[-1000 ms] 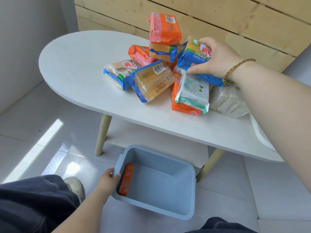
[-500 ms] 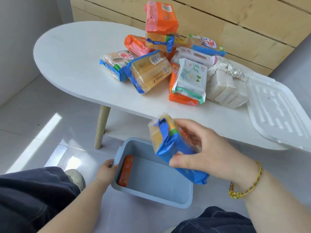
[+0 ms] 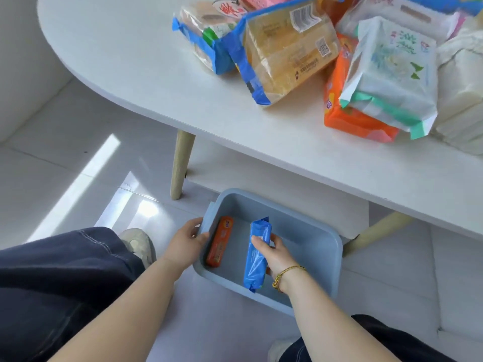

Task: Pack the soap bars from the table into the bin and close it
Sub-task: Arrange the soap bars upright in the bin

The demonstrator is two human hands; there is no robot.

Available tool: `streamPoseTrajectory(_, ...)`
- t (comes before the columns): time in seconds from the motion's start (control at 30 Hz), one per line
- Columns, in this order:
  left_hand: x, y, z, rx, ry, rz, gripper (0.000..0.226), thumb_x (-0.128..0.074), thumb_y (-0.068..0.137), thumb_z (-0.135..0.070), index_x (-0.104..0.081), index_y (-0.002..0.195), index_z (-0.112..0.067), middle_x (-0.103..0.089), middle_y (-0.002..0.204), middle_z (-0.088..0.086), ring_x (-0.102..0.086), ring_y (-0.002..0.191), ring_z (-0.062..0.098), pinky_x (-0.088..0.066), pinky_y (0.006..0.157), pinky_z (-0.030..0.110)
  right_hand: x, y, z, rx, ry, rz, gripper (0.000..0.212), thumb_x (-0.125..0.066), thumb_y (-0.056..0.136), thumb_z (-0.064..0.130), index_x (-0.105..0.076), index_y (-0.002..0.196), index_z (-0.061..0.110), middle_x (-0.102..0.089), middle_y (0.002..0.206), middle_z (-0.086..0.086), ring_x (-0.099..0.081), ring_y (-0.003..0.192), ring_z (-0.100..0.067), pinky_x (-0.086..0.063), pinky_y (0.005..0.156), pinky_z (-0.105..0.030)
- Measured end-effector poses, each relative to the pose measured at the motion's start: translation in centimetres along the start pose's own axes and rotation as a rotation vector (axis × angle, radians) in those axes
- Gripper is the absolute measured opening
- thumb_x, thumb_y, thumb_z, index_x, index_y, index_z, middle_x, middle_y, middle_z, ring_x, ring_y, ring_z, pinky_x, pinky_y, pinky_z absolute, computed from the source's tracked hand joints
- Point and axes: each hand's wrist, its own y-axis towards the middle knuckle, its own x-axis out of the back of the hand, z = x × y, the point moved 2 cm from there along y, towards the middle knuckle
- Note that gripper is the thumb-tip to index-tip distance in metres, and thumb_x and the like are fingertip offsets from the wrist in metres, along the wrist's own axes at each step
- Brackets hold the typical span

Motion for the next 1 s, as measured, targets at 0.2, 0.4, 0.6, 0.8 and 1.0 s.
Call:
streamPoseTrajectory(0.2, -0.2, 0.3, 0.4, -0.03, 0.013, -0.021, 0.036, -0.046, 0.092, -0.01, -0.044, 0.128, -0.013, -0.053, 0.106, 0.003, -0.05, 0.095, 0.016, -0.038, 0.082, 0.025, -1.2, 3.4, -1.9, -0.112, 0.063, -0.035, 0.049, -0.056, 0.089, 0.023, -0.034, 0.131, 0.014, -0.056, 0.102, -0.012, -0.055, 0.091, -0.024, -0.046, 0.096, -0.045)
streamPoseTrajectory(0.4, -0.2, 0.4, 0.7, -0.029, -0.003, -0.019, 0.036, -0.046, 0.092, -0.006, -0.045, 0.128, -0.012, -0.058, 0.111, 0.009, -0.053, 0.095, 0.018, -0.04, 0.083, 0.026, -2.7, 4.8, -2.1, -0.132, 0.046, -0.026, 0.047, -0.054, 0.09, 0.018, -0.034, 0.131, 0.007, -0.053, 0.127, -0.019, -0.056, 0.109, -0.032, -0.046, 0.093, -0.042)
streamPoseTrajectory(0.6, 0.0, 0.7, 0.8, -0.024, -0.034, 0.017, 0.037, -0.047, 0.091, -0.006, -0.045, 0.128, -0.014, -0.057, 0.108, 0.007, -0.054, 0.091, 0.015, -0.046, 0.065, 0.012, -4.4, 6.0, -1.8, -0.112, -0.026, 0.007, 0.05, -0.055, 0.089, 0.013, -0.032, 0.133, 0.008, -0.051, 0.132, -0.02, -0.052, 0.119, -0.034, -0.044, 0.097, -0.041)
streamPoseTrajectory(0.8, 0.1, 1.0, 0.6, -0.04, 0.002, 0.062, 0.045, -0.047, 0.091, -0.006, -0.038, 0.134, -0.017, -0.052, 0.114, 0.001, -0.051, 0.1, 0.013, -0.042, 0.085, 0.024, -4.7, 6.9, -2.6, -0.122, -0.067, 0.007, 0.048, -0.054, 0.09, 0.018, -0.034, 0.133, 0.01, -0.051, 0.131, -0.018, -0.053, 0.118, -0.033, -0.044, 0.099, -0.041)
streamPoseTrajectory(1.0, 0.4, 0.9, 0.7, -0.049, 0.028, 0.085, 0.051, -0.046, 0.092, -0.007, -0.031, 0.139, -0.019, -0.047, 0.135, 0.009, -0.047, 0.115, 0.018, -0.038, 0.102, 0.032, -4.7, 7.3, -3.4, -0.111, -0.141, -0.029, 0.045, -0.052, 0.091, 0.02, -0.036, 0.132, 0.014, -0.053, 0.13, -0.015, -0.054, 0.115, -0.033, -0.046, 0.096, -0.041)
